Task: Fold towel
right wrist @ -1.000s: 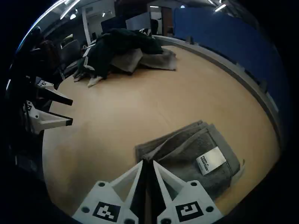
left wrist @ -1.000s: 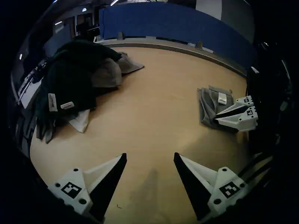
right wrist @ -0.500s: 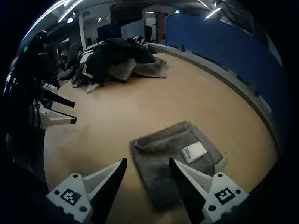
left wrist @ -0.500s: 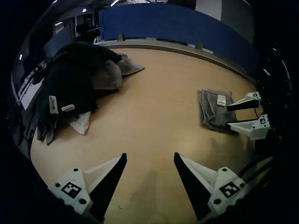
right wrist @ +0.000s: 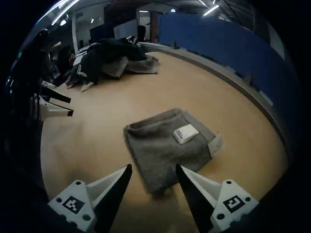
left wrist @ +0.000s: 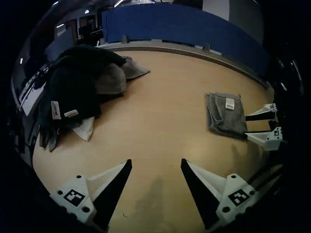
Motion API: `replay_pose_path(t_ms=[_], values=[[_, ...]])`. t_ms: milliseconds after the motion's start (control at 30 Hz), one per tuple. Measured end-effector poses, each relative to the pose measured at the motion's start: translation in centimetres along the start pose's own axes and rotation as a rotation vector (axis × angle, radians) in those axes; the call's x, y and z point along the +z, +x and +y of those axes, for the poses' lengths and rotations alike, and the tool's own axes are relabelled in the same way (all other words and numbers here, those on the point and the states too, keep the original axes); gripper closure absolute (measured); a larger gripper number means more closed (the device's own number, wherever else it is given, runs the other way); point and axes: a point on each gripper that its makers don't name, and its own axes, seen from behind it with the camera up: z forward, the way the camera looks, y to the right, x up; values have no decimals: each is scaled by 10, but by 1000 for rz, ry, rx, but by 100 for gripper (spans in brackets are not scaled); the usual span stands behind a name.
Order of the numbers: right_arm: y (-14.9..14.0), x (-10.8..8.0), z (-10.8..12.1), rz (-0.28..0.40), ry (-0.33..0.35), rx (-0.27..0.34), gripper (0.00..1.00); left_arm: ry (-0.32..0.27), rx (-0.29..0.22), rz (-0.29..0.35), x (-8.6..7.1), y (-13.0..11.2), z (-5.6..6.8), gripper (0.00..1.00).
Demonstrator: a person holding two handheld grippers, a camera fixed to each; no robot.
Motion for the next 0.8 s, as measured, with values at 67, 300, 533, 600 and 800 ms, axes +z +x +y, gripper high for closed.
replay_pose_path(t_ms=[67,300,533,600,800], values=[[-8,-5,3,-5,-28,15,13,1,1,1,0,1,0,6],[-32,-6,8,-27,-85,75,15,2,1,2,0,2,1,6],[-38,0,2,-40,-93,95,36,3,5,4,-1,3,2,6],[-39,2,1,-45,-95,103,47,3,5,4,-1,3,2,6],[-43,8,1,-49,-102,156,77,2,6,3,-1,2,2,6]])
